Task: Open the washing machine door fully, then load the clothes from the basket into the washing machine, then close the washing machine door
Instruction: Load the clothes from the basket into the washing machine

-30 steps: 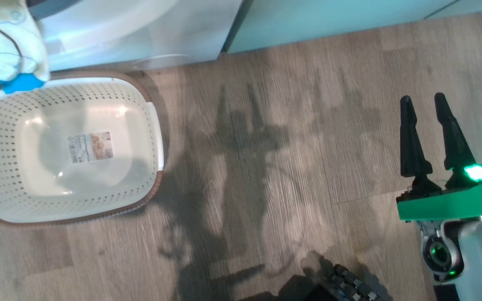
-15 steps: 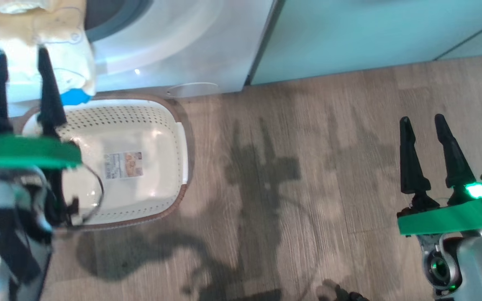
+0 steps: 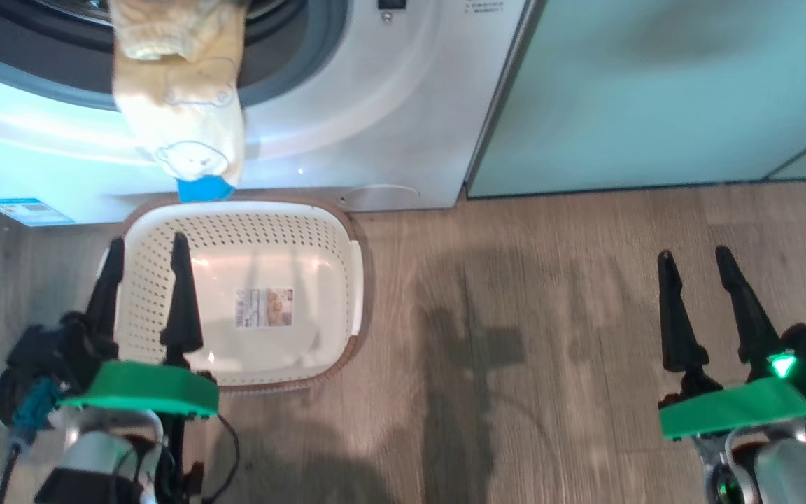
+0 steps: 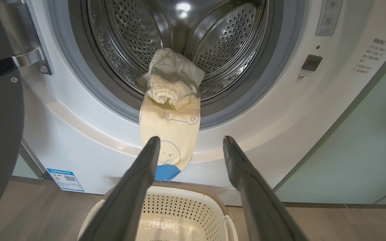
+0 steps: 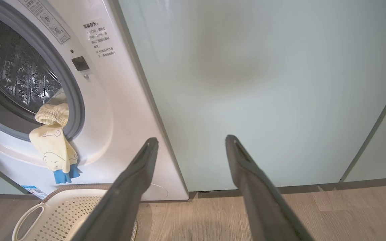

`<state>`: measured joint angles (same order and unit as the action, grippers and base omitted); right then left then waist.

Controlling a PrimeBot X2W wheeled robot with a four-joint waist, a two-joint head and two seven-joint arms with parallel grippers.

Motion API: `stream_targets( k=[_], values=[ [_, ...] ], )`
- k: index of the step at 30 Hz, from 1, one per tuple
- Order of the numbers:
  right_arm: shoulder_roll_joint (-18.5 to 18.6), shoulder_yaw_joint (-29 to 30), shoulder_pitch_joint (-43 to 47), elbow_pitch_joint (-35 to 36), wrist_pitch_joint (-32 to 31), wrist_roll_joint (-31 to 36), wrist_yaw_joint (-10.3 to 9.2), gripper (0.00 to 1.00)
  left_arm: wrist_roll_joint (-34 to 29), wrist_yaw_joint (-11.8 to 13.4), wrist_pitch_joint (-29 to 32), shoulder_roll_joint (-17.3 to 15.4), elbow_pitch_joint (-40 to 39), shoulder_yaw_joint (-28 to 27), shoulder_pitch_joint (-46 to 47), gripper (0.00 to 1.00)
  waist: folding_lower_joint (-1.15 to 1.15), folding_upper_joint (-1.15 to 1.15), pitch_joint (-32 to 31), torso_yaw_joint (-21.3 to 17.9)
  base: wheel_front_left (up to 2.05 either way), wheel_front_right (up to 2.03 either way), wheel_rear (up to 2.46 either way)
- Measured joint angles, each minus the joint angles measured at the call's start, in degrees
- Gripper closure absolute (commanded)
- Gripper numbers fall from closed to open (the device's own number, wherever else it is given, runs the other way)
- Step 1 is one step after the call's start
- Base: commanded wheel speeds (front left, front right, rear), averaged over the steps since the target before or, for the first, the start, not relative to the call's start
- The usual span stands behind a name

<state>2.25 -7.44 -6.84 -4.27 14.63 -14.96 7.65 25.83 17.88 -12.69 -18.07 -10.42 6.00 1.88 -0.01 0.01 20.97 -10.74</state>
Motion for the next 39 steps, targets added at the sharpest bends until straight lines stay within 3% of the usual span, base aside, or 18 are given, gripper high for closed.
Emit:
stream_targets(
  k=[12,39],
  values=[
    [0.63,-0.21,3.15,-1.4,0.0,0.41,0.0,0.0,-2.14,0.65,0.19,0.75,0.67,3.68,-4.43,0.0,0.0,0.0,-5.58,3.28,0.0,0.0,0.0],
    [1.09,-0.46,2.93,-0.49,0.0,0.42,0.0,0.0,-1.97,0.94,1.46,0.91,2.78,5.01,-2.76,0.0,0.01,0.0,-2.51,3.07,0.0,0.0,0.0]
  ],
)
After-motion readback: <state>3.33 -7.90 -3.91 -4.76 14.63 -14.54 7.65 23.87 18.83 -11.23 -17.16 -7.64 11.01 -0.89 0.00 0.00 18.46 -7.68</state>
